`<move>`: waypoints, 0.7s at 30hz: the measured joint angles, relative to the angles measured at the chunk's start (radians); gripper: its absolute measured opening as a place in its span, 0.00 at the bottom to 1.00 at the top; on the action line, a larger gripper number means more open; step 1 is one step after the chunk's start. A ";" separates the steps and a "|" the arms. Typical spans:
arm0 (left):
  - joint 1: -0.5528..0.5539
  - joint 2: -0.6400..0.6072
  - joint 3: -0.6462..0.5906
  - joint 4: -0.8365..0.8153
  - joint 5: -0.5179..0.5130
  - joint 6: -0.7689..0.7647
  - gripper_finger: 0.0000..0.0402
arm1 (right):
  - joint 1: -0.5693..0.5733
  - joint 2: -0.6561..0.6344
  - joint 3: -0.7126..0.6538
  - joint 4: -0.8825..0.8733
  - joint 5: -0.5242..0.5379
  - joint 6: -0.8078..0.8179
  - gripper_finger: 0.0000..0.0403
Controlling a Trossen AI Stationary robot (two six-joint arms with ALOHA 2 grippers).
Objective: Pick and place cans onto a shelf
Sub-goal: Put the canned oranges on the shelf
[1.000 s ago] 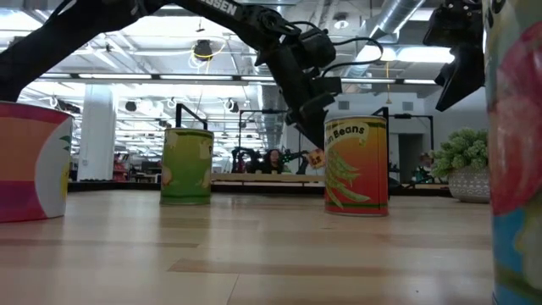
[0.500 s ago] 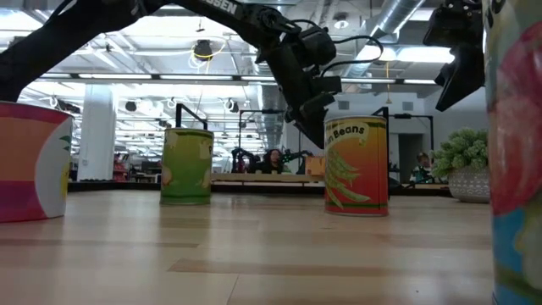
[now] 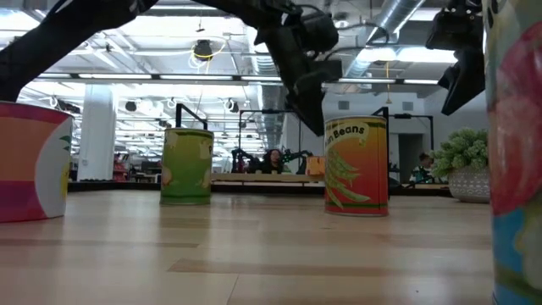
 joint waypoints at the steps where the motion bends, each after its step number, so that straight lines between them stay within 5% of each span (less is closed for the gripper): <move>1: -0.001 0.002 -0.013 0.008 0.005 -0.008 0.14 | 0.000 0.000 0.000 0.000 0.000 0.000 0.23; 5: -0.028 0.001 -0.028 0.022 0.081 0.041 0.14 | 0.000 0.000 0.000 -0.004 0.000 0.000 0.23; 10: -0.060 0.023 -0.036 0.035 -0.016 0.107 0.14 | 0.000 0.000 0.000 -0.009 0.000 0.000 0.23; 15: -0.052 0.019 -0.033 0.046 0.002 0.105 0.14 | 0.000 0.000 0.000 -0.010 0.000 0.000 0.23; 21: -0.051 0.019 -0.033 0.007 0.107 0.082 0.14 | 0.000 0.000 0.000 -0.015 0.000 0.000 0.23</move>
